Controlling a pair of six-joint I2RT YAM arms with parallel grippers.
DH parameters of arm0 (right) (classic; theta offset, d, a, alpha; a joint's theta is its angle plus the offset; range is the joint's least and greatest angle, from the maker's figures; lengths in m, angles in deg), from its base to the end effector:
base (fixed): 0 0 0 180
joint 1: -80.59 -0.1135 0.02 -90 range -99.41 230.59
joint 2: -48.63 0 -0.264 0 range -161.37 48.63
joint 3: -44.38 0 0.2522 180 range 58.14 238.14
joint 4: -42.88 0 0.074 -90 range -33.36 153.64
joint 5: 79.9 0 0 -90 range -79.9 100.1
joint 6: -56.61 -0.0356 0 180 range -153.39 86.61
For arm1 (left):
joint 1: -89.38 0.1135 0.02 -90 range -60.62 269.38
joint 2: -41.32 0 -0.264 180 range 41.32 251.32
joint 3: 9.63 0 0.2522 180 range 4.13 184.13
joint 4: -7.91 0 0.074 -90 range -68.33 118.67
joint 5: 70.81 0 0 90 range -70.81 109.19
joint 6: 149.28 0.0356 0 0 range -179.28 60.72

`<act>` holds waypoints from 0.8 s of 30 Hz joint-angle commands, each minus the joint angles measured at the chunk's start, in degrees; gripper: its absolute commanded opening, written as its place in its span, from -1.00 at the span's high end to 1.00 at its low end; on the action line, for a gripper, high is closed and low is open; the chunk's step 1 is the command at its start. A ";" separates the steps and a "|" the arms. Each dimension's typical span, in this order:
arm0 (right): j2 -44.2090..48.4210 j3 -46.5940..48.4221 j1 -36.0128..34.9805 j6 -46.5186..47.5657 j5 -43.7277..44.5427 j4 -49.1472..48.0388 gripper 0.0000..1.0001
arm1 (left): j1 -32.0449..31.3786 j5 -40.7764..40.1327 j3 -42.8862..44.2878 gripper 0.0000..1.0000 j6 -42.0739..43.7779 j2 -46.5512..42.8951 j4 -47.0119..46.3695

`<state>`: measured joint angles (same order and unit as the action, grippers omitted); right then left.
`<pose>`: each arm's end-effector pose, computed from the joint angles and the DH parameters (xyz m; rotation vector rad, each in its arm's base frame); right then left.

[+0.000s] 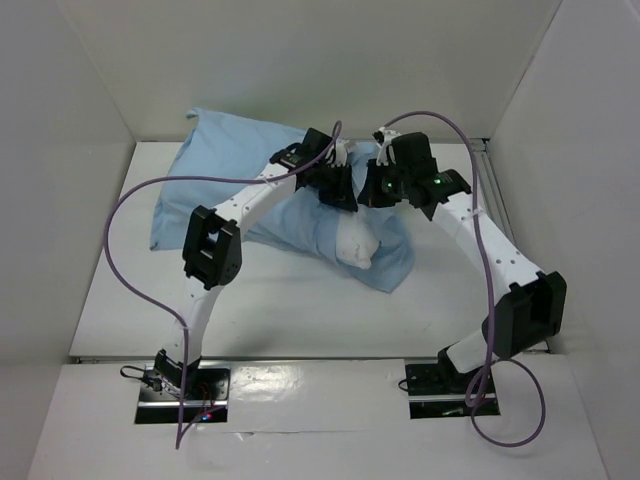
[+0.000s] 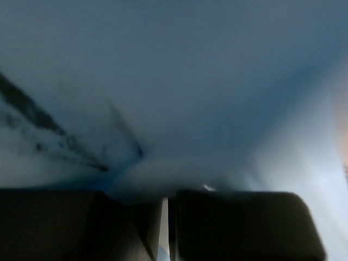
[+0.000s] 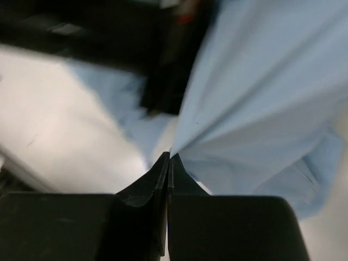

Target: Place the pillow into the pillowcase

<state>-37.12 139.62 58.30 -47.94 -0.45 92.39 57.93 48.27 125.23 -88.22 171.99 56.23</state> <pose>0.3053 0.1322 0.3483 -0.2554 2.3006 0.5432 0.4337 -0.2856 0.2590 0.3263 2.4724 -1.0833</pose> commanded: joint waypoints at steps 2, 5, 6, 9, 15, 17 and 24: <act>5.94 1.24 -0.48 4.79 -31.61 -7.87 1.00 | 2.79 -4.03 4.50 0.61 -0.14 5.73 1.56; 7.18 -0.25 1.45 4.79 -35.17 -8.76 1.00 | 3.32 -4.03 3.10 0.64 -0.75 5.73 1.56; 7.18 -0.78 2.06 4.79 -33.16 -7.63 1.00 | 3.32 -4.03 2.31 0.64 -0.76 5.13 -0.10; 6.31 -1.49 4.87 2.87 -18.98 -2.98 1.00 | 3.84 -3.33 0.89 0.64 -1.37 4.50 -1.25; 8.14 -2.72 6.81 -2.57 0.92 3.89 -0.54 | 3.84 -1.66 2.12 0.61 0.03 0.73 0.76; 11.65 -4.03 7.42 -4.08 4.03 4.41 -0.54 | 3.84 0.08 1.17 0.40 1.34 -2.24 2.08; 18.69 -8.69 8.48 -11.11 10.99 7.93 -0.29 | 0.34 2.93 -5.60 -0.25 6.87 -13.66 8.31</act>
<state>-20.25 133.15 66.22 -54.89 5.78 97.35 59.97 53.87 121.71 -86.00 166.35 59.25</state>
